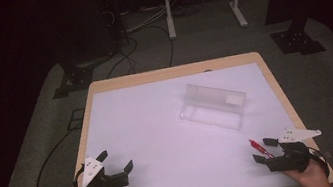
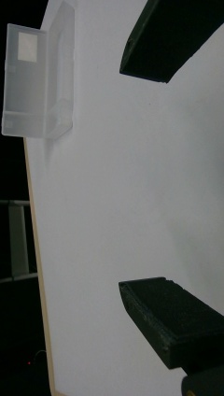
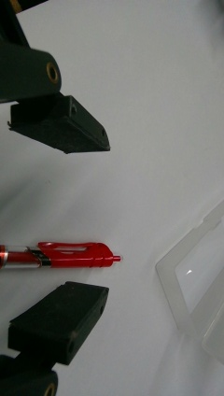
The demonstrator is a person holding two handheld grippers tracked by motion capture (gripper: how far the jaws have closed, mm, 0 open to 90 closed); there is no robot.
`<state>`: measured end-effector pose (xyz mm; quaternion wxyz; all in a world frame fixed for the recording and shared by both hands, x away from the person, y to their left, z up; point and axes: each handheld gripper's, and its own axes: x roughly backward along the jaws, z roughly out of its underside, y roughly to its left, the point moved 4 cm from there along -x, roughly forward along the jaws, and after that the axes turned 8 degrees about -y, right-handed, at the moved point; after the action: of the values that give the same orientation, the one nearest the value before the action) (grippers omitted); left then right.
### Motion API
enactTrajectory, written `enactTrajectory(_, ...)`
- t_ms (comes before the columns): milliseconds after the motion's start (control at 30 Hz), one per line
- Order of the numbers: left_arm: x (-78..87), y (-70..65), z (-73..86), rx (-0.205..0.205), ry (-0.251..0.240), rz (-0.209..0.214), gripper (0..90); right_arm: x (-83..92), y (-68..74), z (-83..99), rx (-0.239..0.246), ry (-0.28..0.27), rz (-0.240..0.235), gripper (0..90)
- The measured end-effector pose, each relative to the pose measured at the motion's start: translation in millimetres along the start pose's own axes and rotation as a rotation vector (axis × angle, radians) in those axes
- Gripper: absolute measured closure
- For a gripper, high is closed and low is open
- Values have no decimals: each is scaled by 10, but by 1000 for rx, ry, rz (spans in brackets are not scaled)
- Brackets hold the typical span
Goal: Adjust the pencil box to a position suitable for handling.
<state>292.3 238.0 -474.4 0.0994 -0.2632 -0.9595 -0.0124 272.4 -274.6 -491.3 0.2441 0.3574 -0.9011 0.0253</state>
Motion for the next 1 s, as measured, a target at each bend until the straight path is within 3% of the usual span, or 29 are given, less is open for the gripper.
enactTrajectory(300,3,0,0,0,-2,-2,0,-19,16,-77,12,5,-22,216)
enactTrajectory(1000,1,-9,3,-11,2,-1,0,-277,101,-556,151,79,-98,207)
